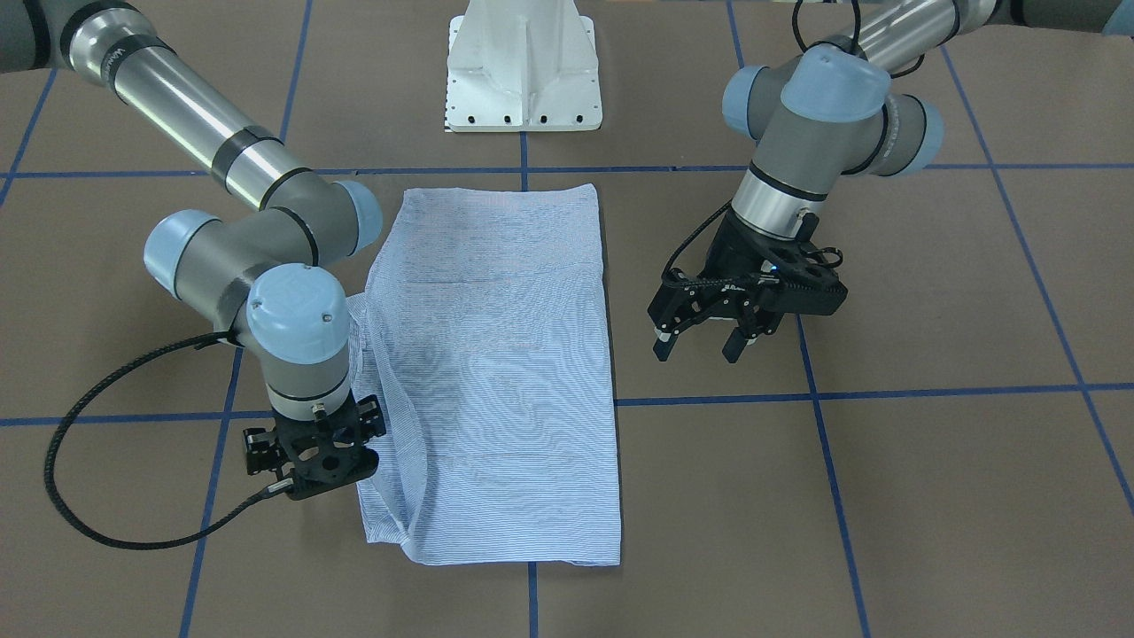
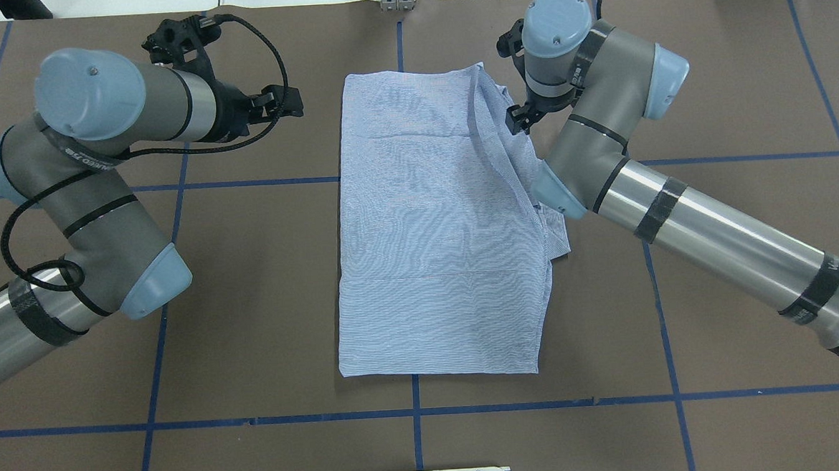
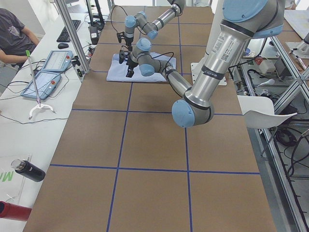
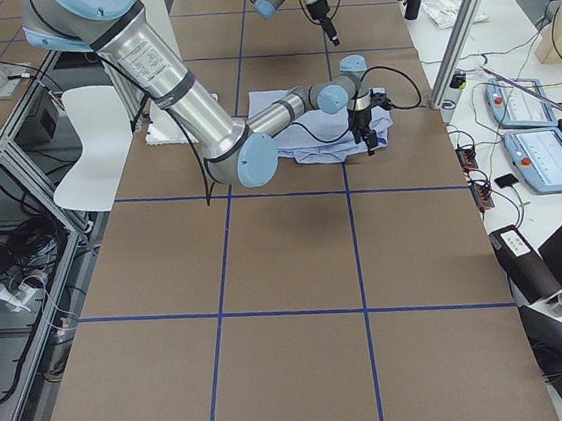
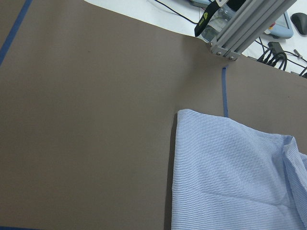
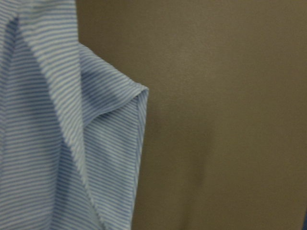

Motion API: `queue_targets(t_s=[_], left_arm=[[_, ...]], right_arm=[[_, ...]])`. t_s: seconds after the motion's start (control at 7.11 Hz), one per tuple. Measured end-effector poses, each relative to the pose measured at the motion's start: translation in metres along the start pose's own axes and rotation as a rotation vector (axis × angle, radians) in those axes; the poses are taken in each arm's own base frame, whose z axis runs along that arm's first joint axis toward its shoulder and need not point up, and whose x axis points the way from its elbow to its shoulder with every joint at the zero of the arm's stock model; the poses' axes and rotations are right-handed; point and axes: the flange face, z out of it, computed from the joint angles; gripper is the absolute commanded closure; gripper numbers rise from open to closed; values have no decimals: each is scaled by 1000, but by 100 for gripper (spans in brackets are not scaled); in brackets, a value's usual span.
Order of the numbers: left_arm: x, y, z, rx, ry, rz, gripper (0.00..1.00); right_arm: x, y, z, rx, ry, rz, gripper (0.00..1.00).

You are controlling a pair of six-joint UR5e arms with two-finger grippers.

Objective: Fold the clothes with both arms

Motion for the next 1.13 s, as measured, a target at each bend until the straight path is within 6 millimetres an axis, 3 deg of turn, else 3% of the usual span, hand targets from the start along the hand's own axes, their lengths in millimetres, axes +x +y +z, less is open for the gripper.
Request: queue_targets(t_s=[0.28, 0.56, 0.7, 0.98, 1.13], left_arm=[[1, 0, 0, 0, 1, 0, 0], [0, -1, 1, 0, -1, 1, 0], [-1, -1, 1, 0, -2, 0, 0], [-1, -1, 1, 0, -2, 0, 0], [-1, -1, 1, 1, -2, 1, 0]], right_arm=[[38, -1, 1, -18, -19, 3, 0], [42, -9, -11, -13, -54, 9, 0], [27, -17, -25, 2, -75, 20, 0], [-26, -31, -51, 30, -114, 60, 0], [-45, -30, -51, 30, -114, 68, 0]])
